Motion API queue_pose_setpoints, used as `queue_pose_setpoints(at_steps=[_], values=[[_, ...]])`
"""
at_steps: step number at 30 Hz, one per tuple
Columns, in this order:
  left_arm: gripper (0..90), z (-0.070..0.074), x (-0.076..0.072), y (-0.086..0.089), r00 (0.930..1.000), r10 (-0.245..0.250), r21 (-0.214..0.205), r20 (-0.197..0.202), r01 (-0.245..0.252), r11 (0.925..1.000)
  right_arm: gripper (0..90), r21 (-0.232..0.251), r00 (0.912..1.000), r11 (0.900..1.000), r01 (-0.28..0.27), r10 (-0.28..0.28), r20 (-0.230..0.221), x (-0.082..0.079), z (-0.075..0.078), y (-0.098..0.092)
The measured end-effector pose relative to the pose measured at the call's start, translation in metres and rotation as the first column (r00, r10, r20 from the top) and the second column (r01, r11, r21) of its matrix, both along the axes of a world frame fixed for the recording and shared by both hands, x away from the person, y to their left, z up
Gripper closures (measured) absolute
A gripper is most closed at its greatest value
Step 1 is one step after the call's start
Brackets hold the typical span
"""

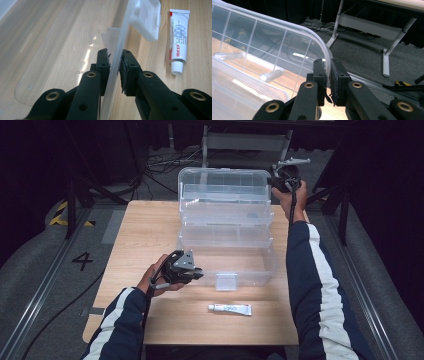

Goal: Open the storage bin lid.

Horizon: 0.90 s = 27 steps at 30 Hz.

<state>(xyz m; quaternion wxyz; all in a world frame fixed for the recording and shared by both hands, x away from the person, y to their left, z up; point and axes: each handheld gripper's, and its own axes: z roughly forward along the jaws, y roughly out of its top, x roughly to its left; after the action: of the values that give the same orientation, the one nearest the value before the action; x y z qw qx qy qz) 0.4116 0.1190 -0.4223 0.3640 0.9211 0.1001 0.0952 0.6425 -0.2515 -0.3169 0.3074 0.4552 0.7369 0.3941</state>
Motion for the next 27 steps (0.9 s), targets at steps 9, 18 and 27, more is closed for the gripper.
queue_pose_setpoints(at_steps=[9,18,27], values=[[79.1,0.000,-0.001,0.000,1.0000,0.006,-0.003,-0.006,-0.006,1.0000,83.2,-0.006,0.9989,0.9999,-0.016,0.015,-0.044,0.014,-0.006,-0.002],[78.8,0.000,-0.003,0.002,0.9999,0.000,-0.008,-0.013,0.000,1.0000,82.2,-0.036,0.9962,0.9992,-0.019,0.015,-0.085,0.025,-0.019,-0.002],[78.5,-0.001,-0.002,0.003,0.9998,-0.006,-0.016,-0.019,0.006,0.9999,81.7,-0.024,0.9926,0.9997,-0.009,0.006,-0.121,0.032,-0.030,-0.004]])
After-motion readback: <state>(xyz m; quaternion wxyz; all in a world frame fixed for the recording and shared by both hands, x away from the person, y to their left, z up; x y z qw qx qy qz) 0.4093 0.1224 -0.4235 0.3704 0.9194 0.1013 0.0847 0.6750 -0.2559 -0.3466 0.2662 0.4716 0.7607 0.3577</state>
